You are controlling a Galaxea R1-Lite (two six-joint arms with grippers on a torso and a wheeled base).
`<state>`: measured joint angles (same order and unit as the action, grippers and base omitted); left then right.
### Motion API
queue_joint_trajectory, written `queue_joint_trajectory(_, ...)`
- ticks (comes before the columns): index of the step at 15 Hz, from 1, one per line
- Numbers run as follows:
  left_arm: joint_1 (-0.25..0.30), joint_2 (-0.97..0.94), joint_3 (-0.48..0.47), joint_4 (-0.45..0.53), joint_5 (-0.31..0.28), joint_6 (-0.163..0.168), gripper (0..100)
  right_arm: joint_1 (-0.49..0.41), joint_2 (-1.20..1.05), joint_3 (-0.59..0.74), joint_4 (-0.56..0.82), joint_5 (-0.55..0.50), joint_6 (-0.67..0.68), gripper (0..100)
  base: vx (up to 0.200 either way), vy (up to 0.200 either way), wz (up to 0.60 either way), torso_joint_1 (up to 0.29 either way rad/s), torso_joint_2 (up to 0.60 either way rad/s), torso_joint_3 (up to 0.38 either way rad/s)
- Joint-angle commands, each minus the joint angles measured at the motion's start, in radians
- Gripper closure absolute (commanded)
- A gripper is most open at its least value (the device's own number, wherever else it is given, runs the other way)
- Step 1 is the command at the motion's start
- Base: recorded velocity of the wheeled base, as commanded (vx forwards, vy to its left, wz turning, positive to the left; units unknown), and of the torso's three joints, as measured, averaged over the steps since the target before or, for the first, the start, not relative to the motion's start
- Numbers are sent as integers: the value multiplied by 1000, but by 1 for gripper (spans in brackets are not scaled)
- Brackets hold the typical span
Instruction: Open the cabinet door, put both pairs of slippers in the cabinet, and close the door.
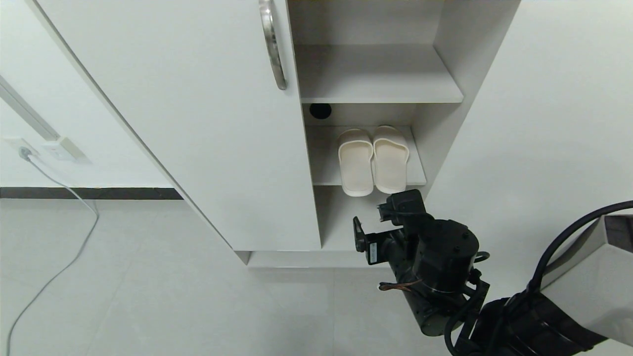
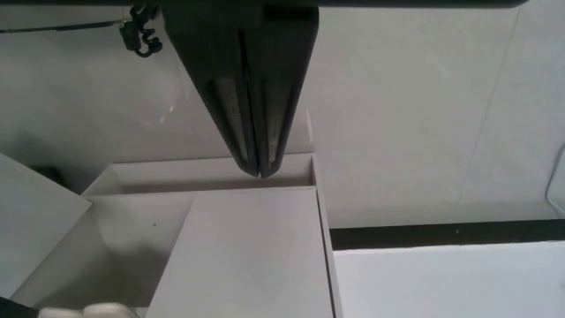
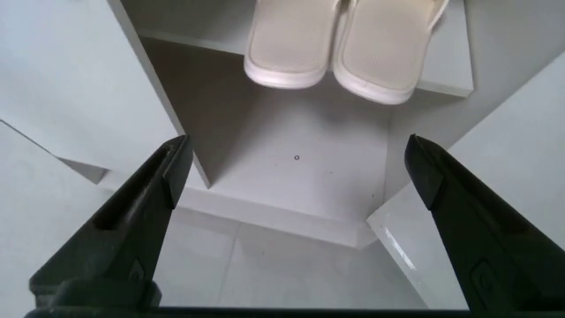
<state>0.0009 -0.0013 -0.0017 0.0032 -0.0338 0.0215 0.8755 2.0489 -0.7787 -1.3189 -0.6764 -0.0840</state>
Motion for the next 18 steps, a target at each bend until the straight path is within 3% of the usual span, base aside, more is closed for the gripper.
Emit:
queue_joint_trajectory(1, 1, 1, 0, 0, 0, 0, 100, 0, 4, 1, 0, 0, 0, 0, 0, 0, 0, 0, 0, 0)
queue_joint_trajectory(6, 1, 1, 0, 0, 0, 0, 100, 0, 4, 4, 0, 0, 0, 0, 0, 0, 0, 1, 0, 54)
queue_joint_trajectory(18, 1, 1, 0, 0, 0, 0, 100, 0, -4, 36, 6, 1, -2, 0, 0, 0, 0, 4, 2, 198)
